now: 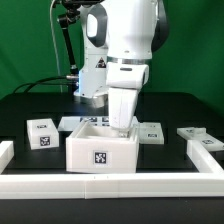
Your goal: Assemble cabinet
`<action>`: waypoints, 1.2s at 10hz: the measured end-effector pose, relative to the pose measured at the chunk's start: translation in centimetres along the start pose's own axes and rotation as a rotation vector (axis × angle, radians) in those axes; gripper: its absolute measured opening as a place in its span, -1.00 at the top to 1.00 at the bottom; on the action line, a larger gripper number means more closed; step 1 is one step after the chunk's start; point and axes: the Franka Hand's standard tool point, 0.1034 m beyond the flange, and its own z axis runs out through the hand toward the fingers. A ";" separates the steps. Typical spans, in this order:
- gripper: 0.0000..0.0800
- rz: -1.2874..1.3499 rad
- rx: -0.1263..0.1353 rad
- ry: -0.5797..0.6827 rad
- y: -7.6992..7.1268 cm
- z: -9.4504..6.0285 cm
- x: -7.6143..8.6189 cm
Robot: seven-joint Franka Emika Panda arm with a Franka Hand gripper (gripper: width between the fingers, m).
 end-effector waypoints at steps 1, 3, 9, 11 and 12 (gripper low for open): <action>0.91 -0.053 0.016 -0.012 0.4 0.2 0.2; 0.91 -0.090 0.017 -0.018 1.4 0.2 1.1; 0.91 -0.127 0.007 -0.006 2.0 0.1 3.5; 0.91 -0.152 0.009 -0.001 1.6 0.0 5.6; 0.91 -0.157 0.006 0.002 1.3 -0.1 6.6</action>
Offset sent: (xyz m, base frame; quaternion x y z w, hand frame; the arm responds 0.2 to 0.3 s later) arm 0.0000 0.0000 0.0000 0.0000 0.0000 0.0000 1.0000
